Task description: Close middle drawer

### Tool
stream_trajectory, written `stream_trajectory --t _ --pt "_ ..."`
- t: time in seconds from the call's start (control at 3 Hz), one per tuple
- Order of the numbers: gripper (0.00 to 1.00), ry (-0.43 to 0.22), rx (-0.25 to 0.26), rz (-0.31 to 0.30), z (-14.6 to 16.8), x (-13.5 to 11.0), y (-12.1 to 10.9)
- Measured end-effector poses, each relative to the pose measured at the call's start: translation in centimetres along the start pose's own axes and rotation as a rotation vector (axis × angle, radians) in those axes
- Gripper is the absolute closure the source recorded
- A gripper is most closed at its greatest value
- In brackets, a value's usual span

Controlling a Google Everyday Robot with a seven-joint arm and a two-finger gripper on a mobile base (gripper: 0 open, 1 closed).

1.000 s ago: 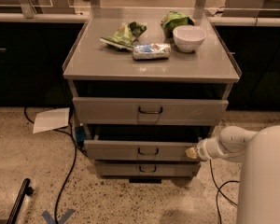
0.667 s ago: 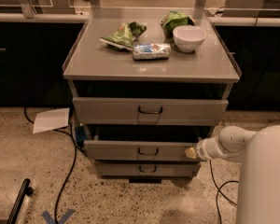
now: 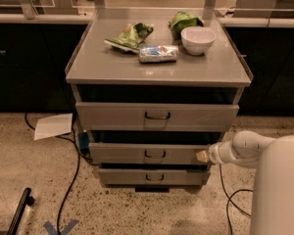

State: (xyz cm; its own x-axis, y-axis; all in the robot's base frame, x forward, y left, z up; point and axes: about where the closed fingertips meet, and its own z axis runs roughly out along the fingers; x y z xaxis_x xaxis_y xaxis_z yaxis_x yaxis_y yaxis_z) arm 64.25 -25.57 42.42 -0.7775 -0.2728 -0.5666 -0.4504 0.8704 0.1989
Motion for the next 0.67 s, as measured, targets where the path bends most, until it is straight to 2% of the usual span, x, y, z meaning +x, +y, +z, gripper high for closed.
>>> stream_trajectory --t 0.33,0.67 --pt "1.00 -0.048 0.025 0.021 -0.18 -1.53 -2.39" --pt "1.00 -0.053 0.026 0.023 -0.26 -1.51 -2.53"
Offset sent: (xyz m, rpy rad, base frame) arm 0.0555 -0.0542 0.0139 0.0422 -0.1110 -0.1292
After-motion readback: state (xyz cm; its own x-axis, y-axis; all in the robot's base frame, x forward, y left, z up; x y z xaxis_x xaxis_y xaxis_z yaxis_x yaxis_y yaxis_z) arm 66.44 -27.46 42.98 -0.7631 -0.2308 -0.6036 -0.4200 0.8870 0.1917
